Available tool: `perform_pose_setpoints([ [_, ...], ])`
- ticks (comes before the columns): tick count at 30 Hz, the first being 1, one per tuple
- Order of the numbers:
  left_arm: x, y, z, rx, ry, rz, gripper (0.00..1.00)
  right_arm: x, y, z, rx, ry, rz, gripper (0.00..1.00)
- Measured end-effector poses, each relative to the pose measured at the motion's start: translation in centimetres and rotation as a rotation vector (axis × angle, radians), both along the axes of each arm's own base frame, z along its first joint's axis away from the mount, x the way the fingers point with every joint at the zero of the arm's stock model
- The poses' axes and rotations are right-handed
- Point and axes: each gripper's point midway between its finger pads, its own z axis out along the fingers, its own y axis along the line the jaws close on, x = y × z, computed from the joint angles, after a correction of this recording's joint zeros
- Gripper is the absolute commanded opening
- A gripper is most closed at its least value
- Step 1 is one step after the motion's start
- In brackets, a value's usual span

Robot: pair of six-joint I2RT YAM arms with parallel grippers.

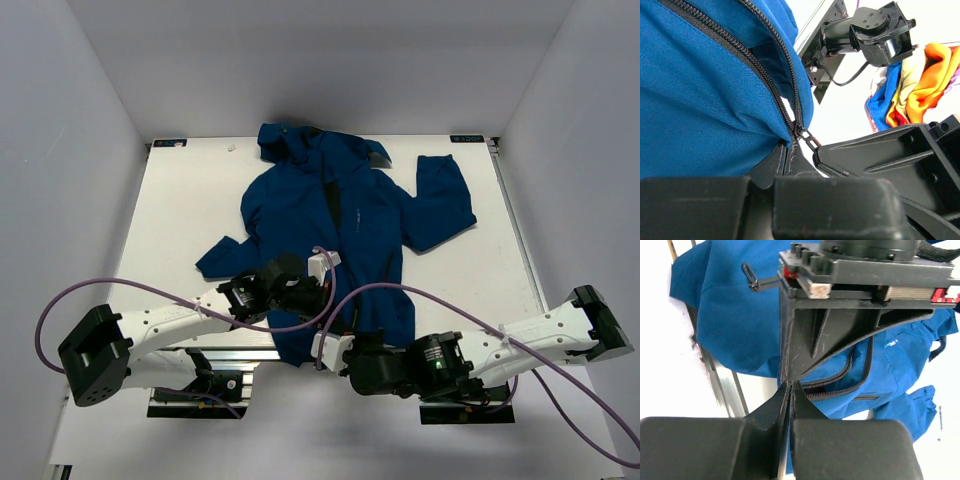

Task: Zip up the jacket

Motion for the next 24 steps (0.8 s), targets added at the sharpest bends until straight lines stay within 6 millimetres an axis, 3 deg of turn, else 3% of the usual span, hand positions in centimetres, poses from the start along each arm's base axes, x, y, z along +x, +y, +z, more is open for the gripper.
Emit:
perform_pose_setpoints([
  [9, 0.3, 0.1, 0.1, 0.000, -0.012, 0.013, 0.00, 1.4, -0.1, -0.8, 0.071, 0.122, -0.109, 0.00],
  [16, 0.2, 0.5, -0.5, 0.034, 0.002, 0.025, 0.00, 1.0, -0.1, -2.1, 0.112, 0.224, -0.162, 0.00],
  [24, 0.3, 0.6, -0.7, 0.041, 0.003, 0.031, 0.00, 1.9, -0.3, -1.8, 0.202, 0.227, -0.255, 0.00],
])
